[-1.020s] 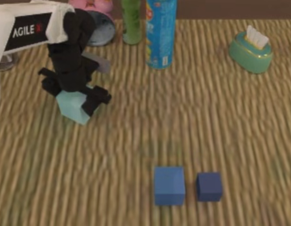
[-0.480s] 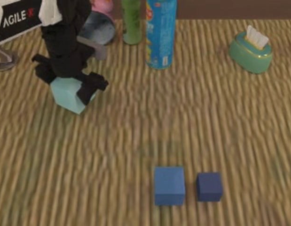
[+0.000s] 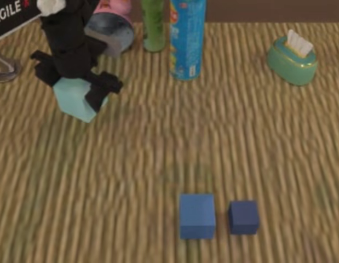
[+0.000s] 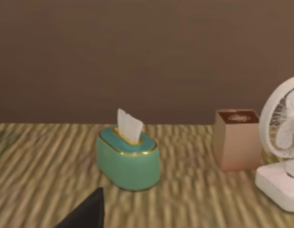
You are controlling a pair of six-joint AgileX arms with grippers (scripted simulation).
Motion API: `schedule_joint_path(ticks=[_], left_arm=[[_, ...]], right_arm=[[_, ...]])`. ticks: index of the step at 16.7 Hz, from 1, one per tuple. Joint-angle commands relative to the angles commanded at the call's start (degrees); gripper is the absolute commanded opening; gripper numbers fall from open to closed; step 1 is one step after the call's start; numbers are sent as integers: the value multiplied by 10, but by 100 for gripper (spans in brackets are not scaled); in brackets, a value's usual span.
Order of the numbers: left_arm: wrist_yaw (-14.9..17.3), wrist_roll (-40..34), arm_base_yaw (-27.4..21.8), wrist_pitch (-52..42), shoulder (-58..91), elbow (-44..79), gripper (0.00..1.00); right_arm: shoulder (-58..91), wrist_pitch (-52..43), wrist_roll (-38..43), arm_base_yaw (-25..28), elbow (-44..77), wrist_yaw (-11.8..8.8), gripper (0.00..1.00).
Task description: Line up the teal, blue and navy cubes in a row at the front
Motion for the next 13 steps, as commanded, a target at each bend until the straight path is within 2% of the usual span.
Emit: schedule_joint_path(ticks=[2,5,13], left_arm=[[0,-20,-11,3,-11,-14,0],[-1,-92,-47,15,-51,-66,0],[-2,-422,-187,63,-222,-301,0]], right_arm=[[0,0,0,0,0,0,100],[0,0,0,0,0,0,100],[0,0,0,0,0,0,100]])
